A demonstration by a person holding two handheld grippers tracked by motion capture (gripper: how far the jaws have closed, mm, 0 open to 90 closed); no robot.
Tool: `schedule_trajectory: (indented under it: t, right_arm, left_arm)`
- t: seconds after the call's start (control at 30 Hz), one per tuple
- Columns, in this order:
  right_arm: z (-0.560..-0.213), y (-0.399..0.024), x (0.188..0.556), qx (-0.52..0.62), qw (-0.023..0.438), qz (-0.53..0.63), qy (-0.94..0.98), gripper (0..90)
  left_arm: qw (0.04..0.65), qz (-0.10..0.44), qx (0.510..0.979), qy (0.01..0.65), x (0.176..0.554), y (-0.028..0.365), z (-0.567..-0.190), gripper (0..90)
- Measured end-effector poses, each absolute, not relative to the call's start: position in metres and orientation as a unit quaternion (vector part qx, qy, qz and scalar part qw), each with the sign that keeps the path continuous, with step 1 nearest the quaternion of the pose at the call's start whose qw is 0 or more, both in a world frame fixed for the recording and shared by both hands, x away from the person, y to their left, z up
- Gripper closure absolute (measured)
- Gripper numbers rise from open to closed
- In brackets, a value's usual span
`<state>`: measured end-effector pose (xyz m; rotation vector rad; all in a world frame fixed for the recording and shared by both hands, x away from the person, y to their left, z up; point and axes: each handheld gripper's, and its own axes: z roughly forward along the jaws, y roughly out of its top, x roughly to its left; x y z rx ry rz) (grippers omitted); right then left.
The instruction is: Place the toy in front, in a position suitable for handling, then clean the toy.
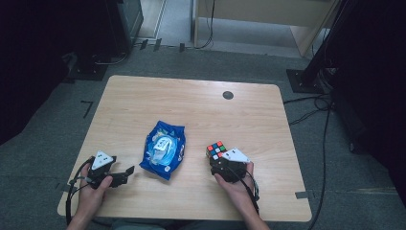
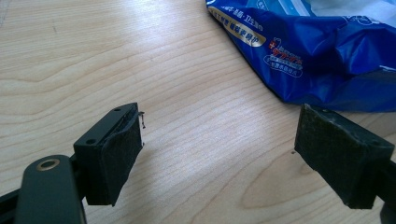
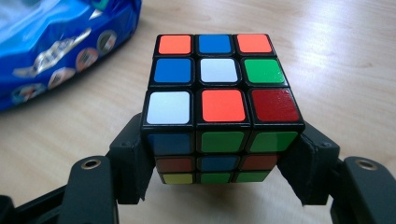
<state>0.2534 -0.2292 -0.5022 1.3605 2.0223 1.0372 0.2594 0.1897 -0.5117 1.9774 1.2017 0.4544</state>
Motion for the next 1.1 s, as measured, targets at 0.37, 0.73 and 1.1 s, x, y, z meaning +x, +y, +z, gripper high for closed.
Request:
schedule_trajectory:
  t: [0.37,0.73,1.1]
  right_arm:
    - [-0.511,-0.223,0.239,0.499,0.243,0.376,0.742,34.5]
    - [-0.515,-0.225,0.234,0.5,0.248,0.391,0.732,24.8]
    - [-0.51,-0.234,0.231,0.499,0.253,0.402,0.724,15.9]
  left_arm:
    - [0.389,0.175,0.771,0.473,0.26,0.192,-0.51,15.2]
    - [0.392,0.175,0.769,0.474,0.26,0.193,-0.51,15.4]
    - [0.437,0.184,0.748,0.465,0.253,0.182,-0.482,15.3]
